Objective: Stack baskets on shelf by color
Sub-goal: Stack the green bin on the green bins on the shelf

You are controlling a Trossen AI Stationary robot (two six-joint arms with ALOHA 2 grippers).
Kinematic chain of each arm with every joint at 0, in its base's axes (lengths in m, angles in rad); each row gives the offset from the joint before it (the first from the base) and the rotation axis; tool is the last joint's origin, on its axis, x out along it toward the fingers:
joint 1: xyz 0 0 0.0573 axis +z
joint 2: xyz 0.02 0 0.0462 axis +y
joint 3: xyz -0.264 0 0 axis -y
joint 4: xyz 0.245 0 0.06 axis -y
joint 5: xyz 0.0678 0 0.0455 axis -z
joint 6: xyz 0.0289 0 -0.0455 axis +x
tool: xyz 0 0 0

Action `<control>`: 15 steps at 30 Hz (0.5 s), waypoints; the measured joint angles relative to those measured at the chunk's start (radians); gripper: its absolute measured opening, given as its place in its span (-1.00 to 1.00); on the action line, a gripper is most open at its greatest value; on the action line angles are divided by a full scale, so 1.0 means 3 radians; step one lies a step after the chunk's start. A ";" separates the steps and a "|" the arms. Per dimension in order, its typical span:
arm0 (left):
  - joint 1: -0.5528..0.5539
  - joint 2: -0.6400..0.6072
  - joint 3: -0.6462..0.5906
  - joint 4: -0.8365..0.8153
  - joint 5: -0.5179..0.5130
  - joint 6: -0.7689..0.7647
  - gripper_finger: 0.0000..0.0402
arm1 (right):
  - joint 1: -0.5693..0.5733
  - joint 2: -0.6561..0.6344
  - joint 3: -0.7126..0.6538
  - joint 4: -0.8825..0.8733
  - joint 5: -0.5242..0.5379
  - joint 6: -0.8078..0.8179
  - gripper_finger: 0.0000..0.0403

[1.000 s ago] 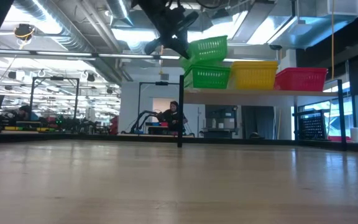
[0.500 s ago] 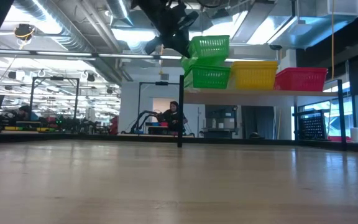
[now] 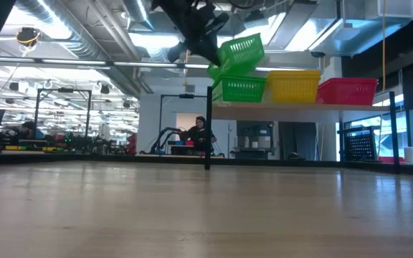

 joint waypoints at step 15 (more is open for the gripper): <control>0.0001 0.0000 0.0000 -0.0004 -0.0057 -0.0173 -0.82 | 0.0001 0.0000 -0.0001 0.0000 0.0000 0.0000 -1.00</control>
